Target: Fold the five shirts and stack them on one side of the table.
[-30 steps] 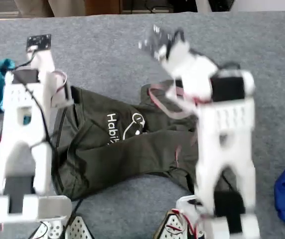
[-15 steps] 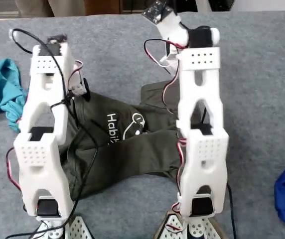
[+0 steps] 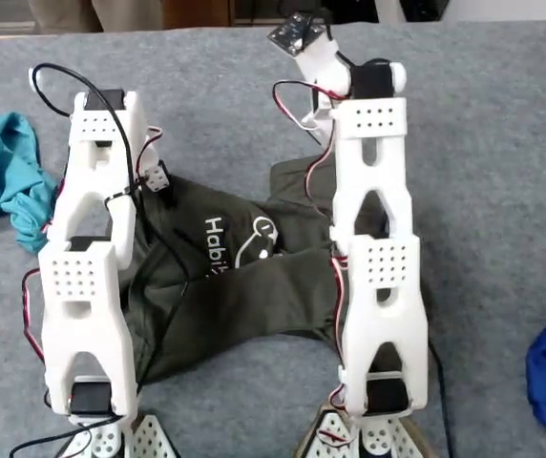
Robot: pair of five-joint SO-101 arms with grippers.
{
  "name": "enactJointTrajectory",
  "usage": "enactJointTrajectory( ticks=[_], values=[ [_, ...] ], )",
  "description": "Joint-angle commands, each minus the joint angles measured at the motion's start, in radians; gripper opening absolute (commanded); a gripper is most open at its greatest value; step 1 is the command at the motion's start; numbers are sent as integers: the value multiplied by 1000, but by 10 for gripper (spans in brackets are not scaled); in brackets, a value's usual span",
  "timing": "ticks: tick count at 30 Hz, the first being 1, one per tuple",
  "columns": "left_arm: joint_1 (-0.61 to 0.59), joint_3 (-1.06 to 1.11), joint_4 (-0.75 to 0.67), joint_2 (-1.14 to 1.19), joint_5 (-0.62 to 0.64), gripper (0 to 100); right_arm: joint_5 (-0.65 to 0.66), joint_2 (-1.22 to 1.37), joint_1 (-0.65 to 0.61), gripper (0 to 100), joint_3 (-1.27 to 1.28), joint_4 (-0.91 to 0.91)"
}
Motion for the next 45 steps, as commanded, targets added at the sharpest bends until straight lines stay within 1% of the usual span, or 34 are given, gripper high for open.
enactJointTrajectory(
  ticks=[1,5,13,17,19,22,25,29,34,36,40,42,45],
  values=[
    [12,-3,9,-4,11,199,-3,4,33,252,-58,-34],
    [11,-15,0,16,11,199,-5,13,45,252,-61,-41],
    [11,-17,-84,54,12,198,-6,16,47,252,-61,-46],
    [11,-18,-100,48,12,195,-6,16,47,252,-61,-46],
    [11,-31,-97,48,12,154,-6,16,47,252,-61,-46],
    [9,-66,-94,48,12,52,-6,16,47,252,-61,-46],
    [11,-100,-94,48,12,55,-6,16,45,252,-61,-46],
    [11,-158,-94,48,12,19,-6,16,45,252,-61,-46],
    [12,-221,-92,47,11,19,0,16,48,252,-62,-52],
    [12,-250,-78,47,9,19,2,16,61,252,-62,-84],
    [12,-333,-28,53,5,19,-6,21,76,256,-44,-206],
    [9,-353,-23,54,3,19,-8,27,76,256,-5,-265],
    [11,-358,-23,54,3,19,-43,50,76,256,51,-358]
  ],
)
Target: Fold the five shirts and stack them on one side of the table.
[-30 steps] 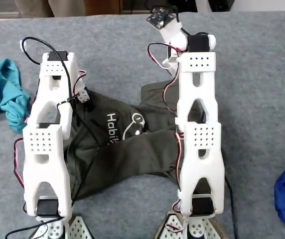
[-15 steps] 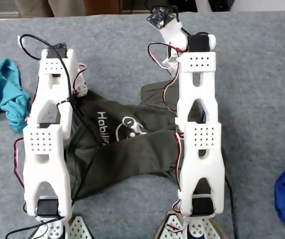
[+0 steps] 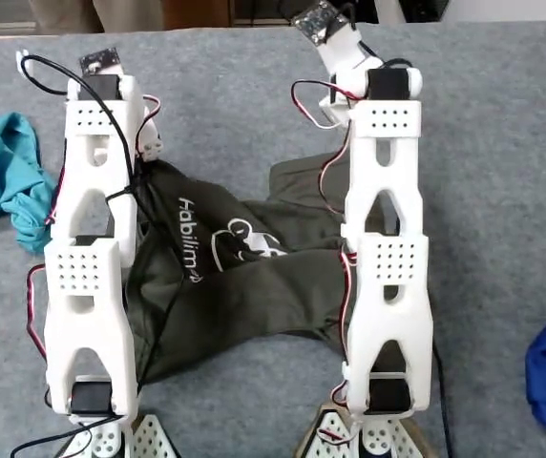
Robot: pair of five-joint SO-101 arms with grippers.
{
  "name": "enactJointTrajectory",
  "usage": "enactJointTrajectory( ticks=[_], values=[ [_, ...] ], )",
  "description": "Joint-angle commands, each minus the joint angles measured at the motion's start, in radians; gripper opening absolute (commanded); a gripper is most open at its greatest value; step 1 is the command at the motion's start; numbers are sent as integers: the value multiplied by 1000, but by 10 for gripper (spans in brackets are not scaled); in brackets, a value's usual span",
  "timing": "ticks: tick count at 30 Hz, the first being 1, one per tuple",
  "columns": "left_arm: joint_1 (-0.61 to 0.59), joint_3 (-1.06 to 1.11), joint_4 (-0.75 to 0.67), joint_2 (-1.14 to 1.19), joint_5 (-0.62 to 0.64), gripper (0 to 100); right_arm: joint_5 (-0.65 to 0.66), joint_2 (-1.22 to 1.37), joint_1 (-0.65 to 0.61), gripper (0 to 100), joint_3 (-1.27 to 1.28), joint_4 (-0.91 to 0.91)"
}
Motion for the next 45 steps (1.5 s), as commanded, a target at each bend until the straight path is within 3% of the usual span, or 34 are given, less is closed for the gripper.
enactJointTrajectory(
  ticks=[1,11,22,35,45],
  values=[
    [9,-49,6,-12,0,19,-29,15,16,256,50,-114],
    [9,-41,8,-10,0,19,-112,133,61,256,96,-130],
    [11,-41,8,-10,0,19,-92,142,74,256,94,25],
    [11,-41,8,-10,0,19,-83,145,61,251,94,49],
    [11,-48,8,-10,0,19,-74,148,42,136,102,83]
  ],
)
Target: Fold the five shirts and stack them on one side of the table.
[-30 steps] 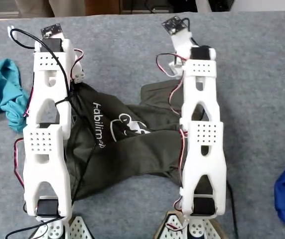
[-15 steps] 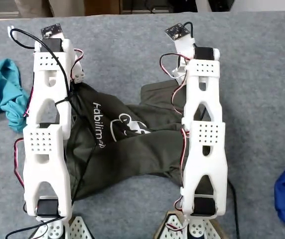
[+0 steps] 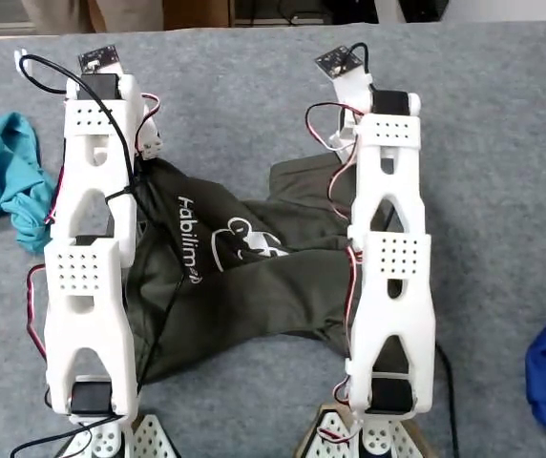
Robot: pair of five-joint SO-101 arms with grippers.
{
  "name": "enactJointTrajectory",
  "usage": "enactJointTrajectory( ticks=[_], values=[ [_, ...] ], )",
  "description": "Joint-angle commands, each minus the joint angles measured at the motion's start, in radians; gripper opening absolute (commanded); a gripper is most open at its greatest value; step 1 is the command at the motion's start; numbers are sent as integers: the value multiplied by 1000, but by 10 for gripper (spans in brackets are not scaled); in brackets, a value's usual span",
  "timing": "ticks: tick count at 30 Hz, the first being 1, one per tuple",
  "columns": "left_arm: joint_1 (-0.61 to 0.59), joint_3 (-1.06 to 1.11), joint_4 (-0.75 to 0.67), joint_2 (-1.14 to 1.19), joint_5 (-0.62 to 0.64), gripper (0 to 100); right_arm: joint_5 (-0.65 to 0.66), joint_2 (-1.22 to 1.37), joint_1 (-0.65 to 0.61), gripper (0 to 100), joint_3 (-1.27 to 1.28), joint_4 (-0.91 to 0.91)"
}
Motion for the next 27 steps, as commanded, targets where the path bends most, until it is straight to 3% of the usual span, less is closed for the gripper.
enactJointTrajectory(
  ticks=[1,20,27],
  values=[
    [11,-43,8,-10,0,19,8,-2,-18,133,4,23],
    [5,-48,8,-18,0,19,8,1,-10,74,7,101],
    [2,-46,8,-18,0,19,87,24,-16,6,-4,147]
  ],
)
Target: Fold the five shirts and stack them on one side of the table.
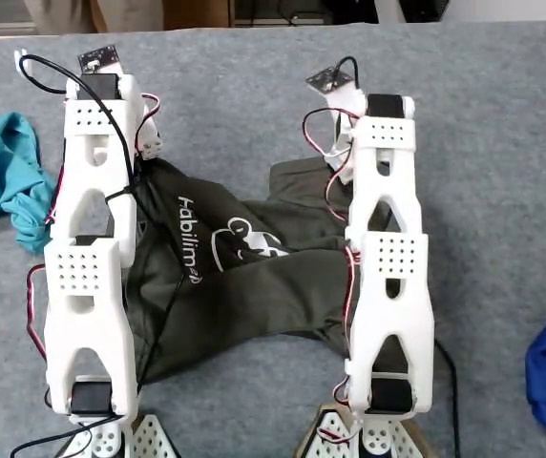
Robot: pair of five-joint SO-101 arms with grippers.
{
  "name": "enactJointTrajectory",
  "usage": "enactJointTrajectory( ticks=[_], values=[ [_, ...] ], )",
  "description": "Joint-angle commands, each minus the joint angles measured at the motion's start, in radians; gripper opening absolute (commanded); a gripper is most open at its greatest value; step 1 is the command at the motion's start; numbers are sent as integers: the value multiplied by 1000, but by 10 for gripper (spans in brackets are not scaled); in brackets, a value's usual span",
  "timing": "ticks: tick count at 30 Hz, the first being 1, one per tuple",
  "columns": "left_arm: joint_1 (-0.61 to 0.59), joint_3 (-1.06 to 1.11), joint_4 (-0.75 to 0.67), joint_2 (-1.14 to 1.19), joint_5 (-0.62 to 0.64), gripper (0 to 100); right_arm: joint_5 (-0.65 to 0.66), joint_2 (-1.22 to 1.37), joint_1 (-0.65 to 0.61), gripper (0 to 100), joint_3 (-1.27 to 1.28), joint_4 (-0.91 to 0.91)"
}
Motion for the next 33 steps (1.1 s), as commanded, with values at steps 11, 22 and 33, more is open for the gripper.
enactJointTrajectory(
  ticks=[11,22,33],
  values=[
    [2,-40,9,-18,0,19,18,-4,64,76,-245,74],
    [0,-48,9,-18,0,19,17,154,41,260,-294,-120],
    [0,-48,9,-18,0,19,28,142,12,260,-303,12]
  ],
)
